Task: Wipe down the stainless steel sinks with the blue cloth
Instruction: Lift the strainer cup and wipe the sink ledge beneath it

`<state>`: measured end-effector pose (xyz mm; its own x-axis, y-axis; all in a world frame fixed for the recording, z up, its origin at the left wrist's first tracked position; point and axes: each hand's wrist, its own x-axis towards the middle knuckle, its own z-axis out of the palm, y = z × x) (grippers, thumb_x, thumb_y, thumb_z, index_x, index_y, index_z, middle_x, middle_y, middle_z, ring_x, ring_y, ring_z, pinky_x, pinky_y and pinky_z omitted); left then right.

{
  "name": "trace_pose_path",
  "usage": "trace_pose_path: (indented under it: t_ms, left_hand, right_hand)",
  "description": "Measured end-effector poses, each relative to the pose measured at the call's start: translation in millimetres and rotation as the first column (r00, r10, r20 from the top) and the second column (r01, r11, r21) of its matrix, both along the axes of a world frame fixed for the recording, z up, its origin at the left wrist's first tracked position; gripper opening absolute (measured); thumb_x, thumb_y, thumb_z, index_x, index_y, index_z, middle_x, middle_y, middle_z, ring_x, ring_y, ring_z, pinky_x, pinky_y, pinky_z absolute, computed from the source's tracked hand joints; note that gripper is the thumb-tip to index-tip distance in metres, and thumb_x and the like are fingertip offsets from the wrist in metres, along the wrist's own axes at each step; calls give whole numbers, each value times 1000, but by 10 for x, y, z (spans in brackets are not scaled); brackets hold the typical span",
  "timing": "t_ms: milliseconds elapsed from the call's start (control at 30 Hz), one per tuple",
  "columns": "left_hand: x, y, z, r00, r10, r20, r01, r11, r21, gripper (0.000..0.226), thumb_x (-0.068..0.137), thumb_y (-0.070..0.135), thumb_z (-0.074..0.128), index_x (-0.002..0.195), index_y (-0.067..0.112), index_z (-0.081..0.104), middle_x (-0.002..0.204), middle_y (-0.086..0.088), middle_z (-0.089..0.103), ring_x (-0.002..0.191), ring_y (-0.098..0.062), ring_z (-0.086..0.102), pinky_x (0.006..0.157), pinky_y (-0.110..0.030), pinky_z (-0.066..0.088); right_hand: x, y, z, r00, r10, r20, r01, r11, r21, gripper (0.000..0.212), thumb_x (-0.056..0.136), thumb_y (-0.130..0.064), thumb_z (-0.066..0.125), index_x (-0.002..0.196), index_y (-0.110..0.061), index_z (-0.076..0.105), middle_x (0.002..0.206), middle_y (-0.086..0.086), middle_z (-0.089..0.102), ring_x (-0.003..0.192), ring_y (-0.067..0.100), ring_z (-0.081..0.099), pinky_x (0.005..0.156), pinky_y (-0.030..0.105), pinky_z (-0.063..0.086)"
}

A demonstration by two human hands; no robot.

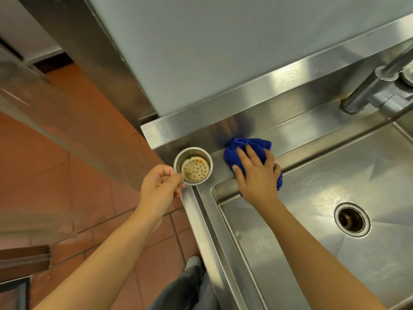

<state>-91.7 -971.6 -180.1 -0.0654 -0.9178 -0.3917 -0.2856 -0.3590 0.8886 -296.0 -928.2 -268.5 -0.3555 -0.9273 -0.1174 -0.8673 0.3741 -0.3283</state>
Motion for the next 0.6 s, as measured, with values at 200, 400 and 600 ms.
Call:
trace_pose_path:
  t_ms: [200, 400, 600]
  left_hand:
    - [-198, 55, -73, 999, -50, 15, 50, 999, 10, 19, 89, -4, 56, 75, 7, 52, 50, 2, 58, 44, -6, 48, 49, -19, 45]
    - [-336, 97, -140, 997, -66, 25, 66, 998, 11, 14, 90, -4, 55, 79, 5, 53, 49, 4, 58, 43, -5, 49, 49, -18, 45]
    - [-477, 146, -243, 998, -57, 31, 55, 998, 38, 18, 90, -3, 56, 76, 8, 52, 50, 4, 58, 45, -6, 49, 49, -19, 44]
  right_hand:
    - [-534, -72, -27, 998, -60, -7, 60, 998, -34, 50, 99, -50, 29, 146, -33, 35, 155, -7, 30, 141, 32, 16, 105, 47, 24]
    - [-743, -152, 18, 971, -233, 49, 236, 970, -58, 46, 100, -43, 36, 144, -32, 37, 155, -8, 29, 143, 33, 12, 107, 51, 20]
    - [-539, 1, -47, 998, -41, 41, 44, 997, -64, 52, 96, -48, 30, 145, -32, 38, 154, -8, 32, 143, 34, 14, 104, 49, 23]
